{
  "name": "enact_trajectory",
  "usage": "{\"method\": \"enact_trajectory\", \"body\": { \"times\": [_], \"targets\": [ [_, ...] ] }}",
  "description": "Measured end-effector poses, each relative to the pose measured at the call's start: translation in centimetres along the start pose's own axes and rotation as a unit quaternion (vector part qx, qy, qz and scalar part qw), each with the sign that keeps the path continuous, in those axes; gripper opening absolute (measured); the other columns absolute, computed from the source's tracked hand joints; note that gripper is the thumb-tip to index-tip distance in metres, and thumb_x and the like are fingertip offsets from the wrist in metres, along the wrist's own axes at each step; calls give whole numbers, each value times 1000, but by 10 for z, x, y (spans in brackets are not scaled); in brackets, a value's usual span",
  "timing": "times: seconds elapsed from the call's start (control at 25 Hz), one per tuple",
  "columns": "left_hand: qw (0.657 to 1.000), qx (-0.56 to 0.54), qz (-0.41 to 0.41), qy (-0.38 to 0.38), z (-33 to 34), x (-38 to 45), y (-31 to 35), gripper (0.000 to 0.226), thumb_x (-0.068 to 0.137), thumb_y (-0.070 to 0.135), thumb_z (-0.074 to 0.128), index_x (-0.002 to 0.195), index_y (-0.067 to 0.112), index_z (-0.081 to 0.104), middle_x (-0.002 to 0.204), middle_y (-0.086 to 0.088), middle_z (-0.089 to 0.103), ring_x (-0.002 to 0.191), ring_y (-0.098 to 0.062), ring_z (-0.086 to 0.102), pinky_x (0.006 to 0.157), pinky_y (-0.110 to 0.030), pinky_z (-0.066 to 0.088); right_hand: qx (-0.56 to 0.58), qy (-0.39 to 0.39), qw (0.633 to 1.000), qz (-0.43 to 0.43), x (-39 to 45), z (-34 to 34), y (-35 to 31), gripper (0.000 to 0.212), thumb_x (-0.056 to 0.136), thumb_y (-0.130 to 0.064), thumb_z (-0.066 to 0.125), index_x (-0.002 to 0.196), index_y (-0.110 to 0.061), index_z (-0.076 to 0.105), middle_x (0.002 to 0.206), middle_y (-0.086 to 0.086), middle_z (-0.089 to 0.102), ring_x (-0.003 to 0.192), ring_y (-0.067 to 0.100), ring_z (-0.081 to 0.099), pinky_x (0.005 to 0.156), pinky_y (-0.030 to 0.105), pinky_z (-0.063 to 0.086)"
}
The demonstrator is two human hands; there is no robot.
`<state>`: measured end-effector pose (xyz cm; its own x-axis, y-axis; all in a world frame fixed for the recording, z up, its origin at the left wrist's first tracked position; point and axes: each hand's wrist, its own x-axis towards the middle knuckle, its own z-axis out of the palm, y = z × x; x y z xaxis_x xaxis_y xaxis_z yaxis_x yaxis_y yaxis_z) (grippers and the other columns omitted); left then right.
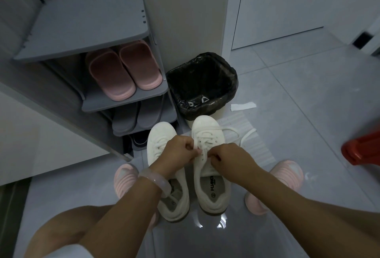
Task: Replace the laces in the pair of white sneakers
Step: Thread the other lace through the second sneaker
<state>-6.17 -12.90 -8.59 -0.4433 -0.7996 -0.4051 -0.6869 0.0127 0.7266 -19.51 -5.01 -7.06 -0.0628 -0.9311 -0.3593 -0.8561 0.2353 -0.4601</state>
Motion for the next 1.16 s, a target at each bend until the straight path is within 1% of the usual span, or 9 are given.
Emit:
{"method": "enact_trajectory", "body": {
  "times": [0.2, 0.4, 0.6, 0.76, 0.84, 1.0, 1.08, 1.12, 1.16],
  "targets": [
    [997, 67, 46, 5, 2, -3, 3, 34, 80, 13, 68, 55, 15, 46, 57, 2, 49, 55, -8, 47, 55, -15, 37, 55, 11, 998, 4, 3, 7, 1, 25, 90, -19, 43, 95, -10, 66, 79, 6, 59, 75, 19, 53, 62, 26, 38],
    [996, -87, -24, 26, 7, -4, -4, 35, 77, 5, 70, 58, 15, 43, 51, -2, 54, 50, -14, 54, 59, -27, 47, 178, 2, 984, 20, 9, 11, 7, 23, 88, -16, 51, 102, -16, 70, 65, -10, 52, 59, 2, 45, 57, 15, 35],
    [995, -97, -20, -28, 4, -7, -2, 35, 81, 18, 69, 56, 17, 45, 55, 1, 51, 53, -10, 47, 57, -23, 40, 228, 18, 972, 62, 14, 19, 9, 20, 88, -30, 59, 99, -17, 69, 70, -9, 54, 67, 4, 50, 64, 18, 40],
    [998, -40, -38, -24, 2, -8, 2, 25, 79, 28, 69, 72, 21, 47, 69, 3, 61, 64, -8, 58, 59, -18, 46, 325, 62, 939, 92, 9, 22, 4, 12, 89, -21, 58, 85, -16, 68, 79, -1, 61, 77, 12, 57, 70, 24, 46],
    [996, -59, -64, -20, 2, -6, 1, 19, 79, 23, 68, 78, 19, 50, 76, -4, 67, 69, -14, 65, 76, -31, 53, 471, 137, 861, 133, 9, 9, 5, 21, 91, -6, 52, 75, -16, 63, 79, 3, 61, 74, 15, 58, 68, 27, 51],
    [990, -102, -88, -37, 2, -5, 2, 13, 81, 19, 66, 81, 17, 53, 75, -3, 65, 68, -17, 65, 83, -38, 56, 718, 366, 563, 180, 15, -61, 38, 28, 93, 5, 40, 73, -11, 50, 75, 5, 56, 62, 13, 62, 66, 26, 57],
    [993, -88, -66, -43, 4, -6, 4, 15, 82, 17, 64, 78, 20, 50, 72, 3, 58, 67, -13, 59, 73, -33, 55, 789, 402, 445, 131, 8, -98, 57, 26, 94, 4, 34, 77, -12, 47, 60, 1, 57, 42, 6, 56, 49, 18, 51],
    [996, -68, -47, -42, 5, -6, 5, 19, 82, 16, 63, 75, 23, 48, 71, 5, 53, 66, -10, 54, 66, -27, 50, 809, 387, 430, 103, 3, -110, 62, 25, 94, 1, 34, 78, -14, 46, 51, -3, 54, 35, 3, 46, 40, 14, 42],
    [997, -59, -31, -41, 6, -6, 6, 21, 83, 13, 62, 73, 24, 46, 71, 6, 50, 65, -7, 49, 63, -22, 44, 805, 363, 462, 85, 0, -118, 62, 24, 93, -2, 35, 78, -16, 47, 47, -6, 52, 33, 2, 37, 35, 13, 32]
  ]
}}
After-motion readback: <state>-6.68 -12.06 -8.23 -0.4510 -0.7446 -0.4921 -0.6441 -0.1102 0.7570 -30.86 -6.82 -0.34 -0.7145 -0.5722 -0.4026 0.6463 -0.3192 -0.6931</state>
